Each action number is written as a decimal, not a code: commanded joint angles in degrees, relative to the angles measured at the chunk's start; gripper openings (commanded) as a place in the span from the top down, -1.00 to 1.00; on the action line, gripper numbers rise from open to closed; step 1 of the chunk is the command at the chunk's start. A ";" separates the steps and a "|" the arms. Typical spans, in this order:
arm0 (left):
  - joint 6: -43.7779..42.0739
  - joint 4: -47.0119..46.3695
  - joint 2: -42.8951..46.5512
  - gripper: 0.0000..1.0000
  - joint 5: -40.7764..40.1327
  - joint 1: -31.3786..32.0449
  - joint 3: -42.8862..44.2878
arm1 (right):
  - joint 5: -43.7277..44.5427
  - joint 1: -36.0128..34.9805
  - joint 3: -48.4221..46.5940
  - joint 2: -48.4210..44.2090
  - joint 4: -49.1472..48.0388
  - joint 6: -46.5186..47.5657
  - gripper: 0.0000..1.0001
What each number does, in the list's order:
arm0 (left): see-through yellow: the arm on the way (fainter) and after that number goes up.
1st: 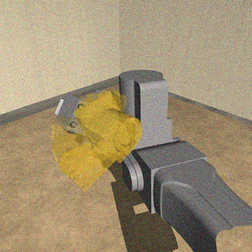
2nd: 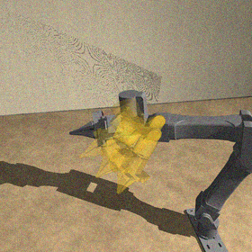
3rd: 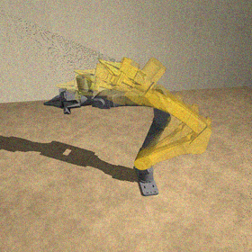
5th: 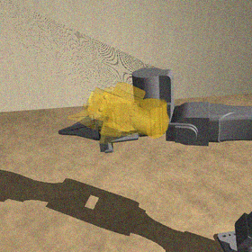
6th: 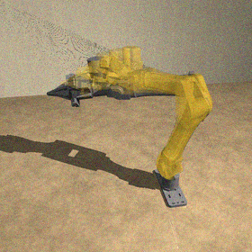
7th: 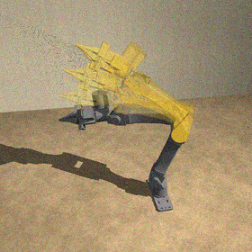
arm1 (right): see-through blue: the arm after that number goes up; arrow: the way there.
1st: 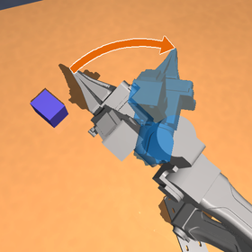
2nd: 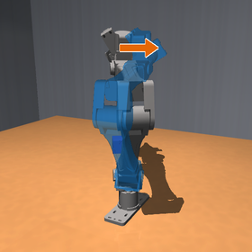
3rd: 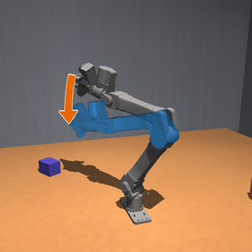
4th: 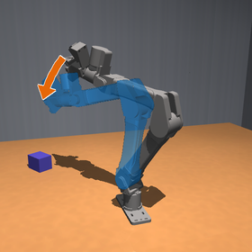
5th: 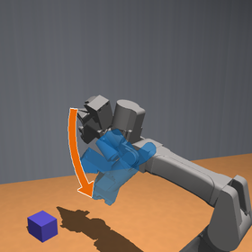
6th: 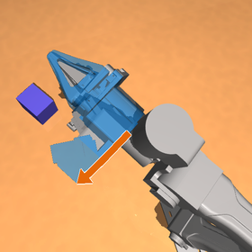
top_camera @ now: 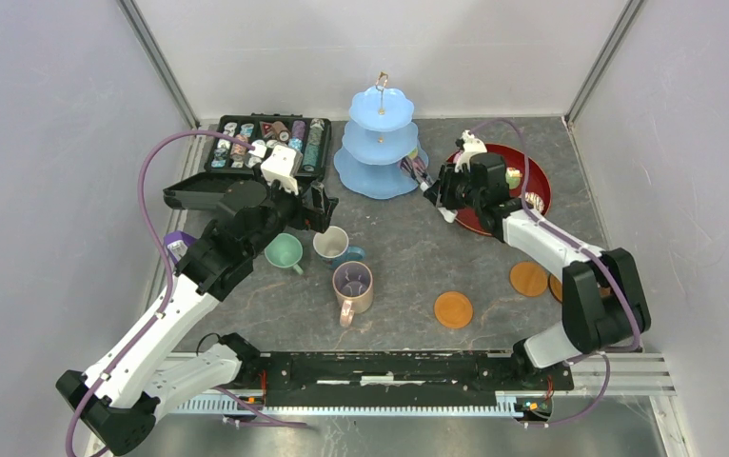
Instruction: Serve the afternoon tea
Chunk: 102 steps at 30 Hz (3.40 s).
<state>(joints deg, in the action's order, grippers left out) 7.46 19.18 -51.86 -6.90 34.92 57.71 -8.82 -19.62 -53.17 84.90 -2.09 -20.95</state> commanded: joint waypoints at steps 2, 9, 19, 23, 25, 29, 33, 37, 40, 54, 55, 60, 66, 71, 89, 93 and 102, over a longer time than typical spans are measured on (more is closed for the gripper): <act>-0.08 -2.13 -0.09 -0.99 0.54 0.26 0.38 | -10.48 0.96 -0.10 3.64 -11.21 -8.42 0.59; -0.08 -2.17 -0.18 -0.99 0.48 0.24 0.38 | -12.64 2.06 2.44 5.54 -17.10 -14.38 0.47; -0.08 -2.13 -0.43 -0.99 0.71 0.28 0.38 | -20.96 5.99 6.12 14.23 -34.38 -28.84 0.38; -0.08 -2.13 -0.53 -0.99 0.74 0.24 0.38 | -18.69 5.99 3.10 16.07 -30.84 -25.98 0.26; -0.08 -2.13 -0.52 -0.99 0.74 0.32 0.38 | -17.27 5.99 1.73 16.60 -28.22 -23.39 0.17; 0.01 -2.13 -0.48 -0.99 1.12 0.24 0.43 | -16.03 5.99 1.27 16.64 -26.54 -21.32 0.02; 0.09 -2.13 -0.61 -0.99 1.19 0.24 0.38 | -14.97 6.17 0.81 16.27 -24.95 -19.75 -0.09; 0.09 -2.13 -0.78 -0.99 1.27 0.26 0.38 | -14.66 6.26 1.89 14.74 -24.92 -19.37 -0.10; 0.13 -2.13 -0.79 -0.99 1.26 0.24 0.38 | -14.42 6.37 3.22 12.62 -24.58 -18.90 -0.08; -0.03 -2.22 -0.53 -0.98 0.23 0.24 0.21 | -9.79 6.78 11.02 -6.16 -9.56 -6.04 -0.08; -0.16 -2.29 -0.52 -0.98 -0.02 0.27 0.21 | -8.91 6.86 11.32 -7.63 -7.27 -4.12 -0.08; 0.73 -3.12 0.00 -0.97 0.98 0.24 0.87 | 2.83 7.12 12.23 -17.21 3.34 4.95 -0.07; 4.90 -0.75 -1.12 -0.99 4.90 0.25 8.86 | 15.09 8.34 6.56 -18.81 13.80 12.18 -0.12; 4.96 0.32 -4.51 -1.00 6.04 0.24 16.16 | 14.18 10.35 -2.39 -11.18 19.13 14.58 -0.15; -0.87 -5.15 -1.71 -1.00 0.34 0.34 5.64 | 14.41 12.15 -5.86 -1.79 19.23 18.58 -0.37; -0.20 -5.34 -2.22 -1.00 1.96 0.33 4.88 | 12.18 11.81 -2.21 -3.08 16.43 17.98 -0.55; 0.10 -5.90 -2.79 -1.00 2.29 0.37 3.68 | 20.47 8.06 3.65 -3.48 14.64 14.04 -0.64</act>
<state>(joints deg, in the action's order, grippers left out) 9.78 16.05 -54.78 -5.34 35.03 62.04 7.09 -10.15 -51.24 82.67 16.14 -4.54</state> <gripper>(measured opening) 0.996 0.831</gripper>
